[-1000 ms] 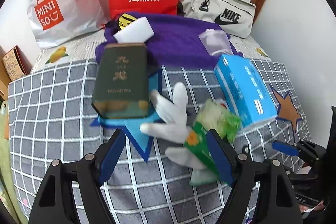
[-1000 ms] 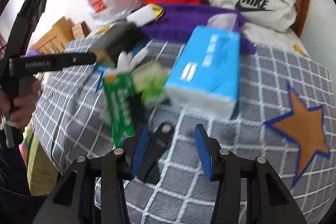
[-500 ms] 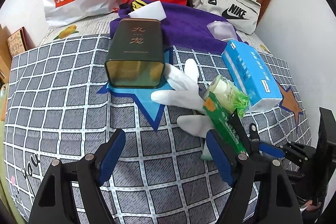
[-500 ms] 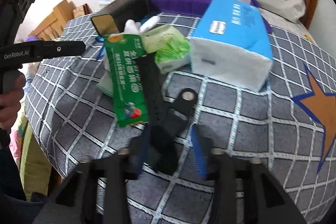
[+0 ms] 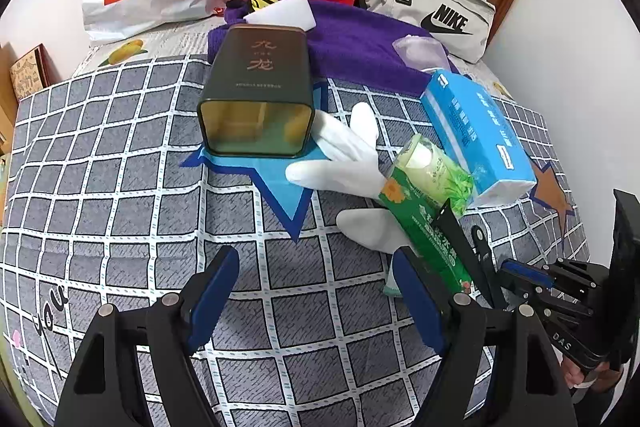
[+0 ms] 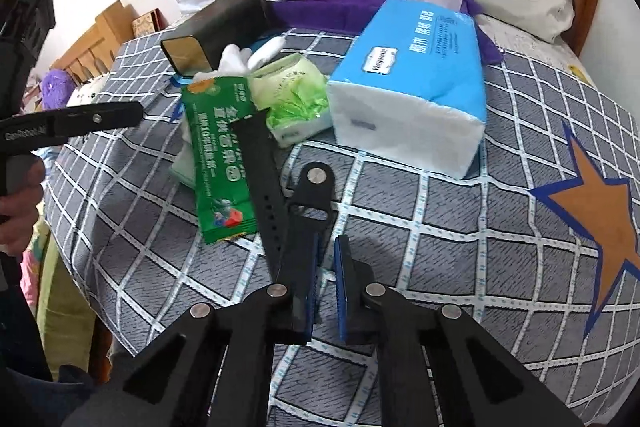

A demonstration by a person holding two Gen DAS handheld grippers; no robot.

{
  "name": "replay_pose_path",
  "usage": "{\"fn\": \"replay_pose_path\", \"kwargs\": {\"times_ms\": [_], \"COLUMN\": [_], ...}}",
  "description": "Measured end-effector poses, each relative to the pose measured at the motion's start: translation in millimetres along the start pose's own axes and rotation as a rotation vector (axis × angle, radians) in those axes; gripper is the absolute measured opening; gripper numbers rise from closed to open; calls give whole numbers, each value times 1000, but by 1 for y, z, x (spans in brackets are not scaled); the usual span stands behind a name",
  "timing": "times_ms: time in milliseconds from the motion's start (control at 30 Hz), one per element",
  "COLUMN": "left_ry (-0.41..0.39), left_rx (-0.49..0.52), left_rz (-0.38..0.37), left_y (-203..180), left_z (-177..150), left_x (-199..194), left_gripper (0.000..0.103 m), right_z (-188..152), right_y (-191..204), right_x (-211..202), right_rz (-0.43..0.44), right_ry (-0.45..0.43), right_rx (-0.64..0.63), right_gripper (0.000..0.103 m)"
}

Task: Organize soft objects
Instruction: 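Move the left tool to the green snack packet while the right tool grasps the black watch strap, then close the left tool on the green snack packet while the right tool holds the black strap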

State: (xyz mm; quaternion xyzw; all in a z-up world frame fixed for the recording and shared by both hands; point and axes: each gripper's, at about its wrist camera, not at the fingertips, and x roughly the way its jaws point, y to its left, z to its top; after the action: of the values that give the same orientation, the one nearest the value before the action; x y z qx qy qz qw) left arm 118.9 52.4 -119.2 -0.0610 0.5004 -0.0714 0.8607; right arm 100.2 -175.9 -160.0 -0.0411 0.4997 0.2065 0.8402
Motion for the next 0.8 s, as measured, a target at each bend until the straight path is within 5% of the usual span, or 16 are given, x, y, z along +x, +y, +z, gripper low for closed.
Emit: {"fn": "replay_pose_path", "kwargs": {"times_ms": [133, 500, 800], "left_ry": [3, 19, 22], "left_rx": [-9, -14, -25], "left_rz": [-1, -16, -28], "left_y": [3, 5, 12], "left_z": [-1, -4, -6], "left_x": [3, 12, 14], "left_gripper": [78, 78, 78], "right_z": [0, 0, -2], "right_y": [5, 13, -13], "right_x": [5, 11, -3], "right_rz": [-2, -23, -127], "right_ry": [3, -27, -18], "right_rx": [-2, -41, -6], "right_gripper": [32, 21, 21]}}
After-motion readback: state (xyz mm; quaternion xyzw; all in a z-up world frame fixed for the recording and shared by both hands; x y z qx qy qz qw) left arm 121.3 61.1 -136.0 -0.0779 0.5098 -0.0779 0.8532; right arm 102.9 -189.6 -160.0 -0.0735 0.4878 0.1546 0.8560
